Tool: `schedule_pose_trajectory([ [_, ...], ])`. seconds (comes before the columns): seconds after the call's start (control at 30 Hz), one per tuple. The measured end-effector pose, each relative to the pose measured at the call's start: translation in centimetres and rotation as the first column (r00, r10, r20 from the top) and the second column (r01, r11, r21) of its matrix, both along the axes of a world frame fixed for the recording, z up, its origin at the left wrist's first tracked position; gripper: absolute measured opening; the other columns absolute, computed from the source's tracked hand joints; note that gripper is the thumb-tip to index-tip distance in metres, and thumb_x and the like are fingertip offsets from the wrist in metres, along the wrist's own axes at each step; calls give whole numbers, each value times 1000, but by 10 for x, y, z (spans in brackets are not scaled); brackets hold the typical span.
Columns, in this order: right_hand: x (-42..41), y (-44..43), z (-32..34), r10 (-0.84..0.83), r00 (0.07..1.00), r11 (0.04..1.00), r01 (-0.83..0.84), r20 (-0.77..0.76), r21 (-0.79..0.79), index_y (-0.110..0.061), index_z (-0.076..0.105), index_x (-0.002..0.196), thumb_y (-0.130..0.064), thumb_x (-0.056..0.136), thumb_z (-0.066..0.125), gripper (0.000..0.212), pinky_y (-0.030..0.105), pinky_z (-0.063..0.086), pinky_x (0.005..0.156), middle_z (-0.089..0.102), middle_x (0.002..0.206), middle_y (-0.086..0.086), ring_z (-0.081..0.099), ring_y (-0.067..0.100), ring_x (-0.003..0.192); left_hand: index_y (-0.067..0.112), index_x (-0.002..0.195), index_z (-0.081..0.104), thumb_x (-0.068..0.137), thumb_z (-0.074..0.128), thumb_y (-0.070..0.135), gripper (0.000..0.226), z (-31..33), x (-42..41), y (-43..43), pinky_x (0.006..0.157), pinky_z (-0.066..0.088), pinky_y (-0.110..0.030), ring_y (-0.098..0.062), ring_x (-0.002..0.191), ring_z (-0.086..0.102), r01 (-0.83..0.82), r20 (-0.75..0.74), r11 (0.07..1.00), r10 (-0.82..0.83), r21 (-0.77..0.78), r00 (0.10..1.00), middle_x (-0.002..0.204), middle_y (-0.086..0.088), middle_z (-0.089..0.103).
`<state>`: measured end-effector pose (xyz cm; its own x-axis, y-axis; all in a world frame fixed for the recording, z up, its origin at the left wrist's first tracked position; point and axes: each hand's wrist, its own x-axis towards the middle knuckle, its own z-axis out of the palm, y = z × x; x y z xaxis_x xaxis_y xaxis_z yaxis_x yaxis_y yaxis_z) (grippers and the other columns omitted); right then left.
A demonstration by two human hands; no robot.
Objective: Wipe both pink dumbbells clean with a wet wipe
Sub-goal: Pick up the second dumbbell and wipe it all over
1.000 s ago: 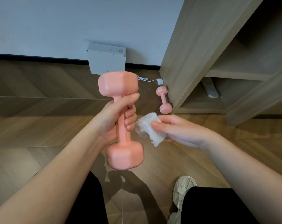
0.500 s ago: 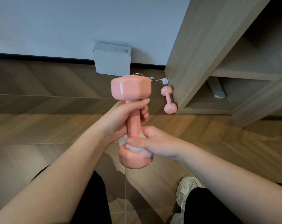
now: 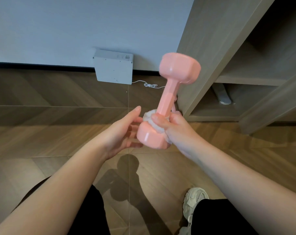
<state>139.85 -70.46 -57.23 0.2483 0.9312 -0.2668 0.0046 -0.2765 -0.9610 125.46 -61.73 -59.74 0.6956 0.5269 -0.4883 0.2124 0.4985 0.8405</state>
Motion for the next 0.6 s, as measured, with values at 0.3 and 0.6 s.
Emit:
schedule_pose_trajectory([
  [0.3, 9, 12, -1, -179, 983, 983, 180, -31, 25, -39, 69, 78, -33, 95, 60, 21, 9, 51, 59, 70, 75, -31, 66, -12, 76, 16, 134, 53, 86, 57, 56, 63, 2, 15, -17, 82, 54, -37, -28, 103, 64, 104, 211, 966, -53, -237, 976, 127, -20, 61],
  [0.6, 10, 21, 4, -172, 983, 985, 171, -59, -15, -29, 66, 88, -35, 95, 61, 10, 23, 53, 77, 73, 86, -15, 69, 1, 82, 10, 133, 50, 68, 74, 39, 76, -2, 20, -15, 84, 57, -37, -30, 97, 69, 5, 294, 983, 50, -182, 955, 113, -17, 68],
])
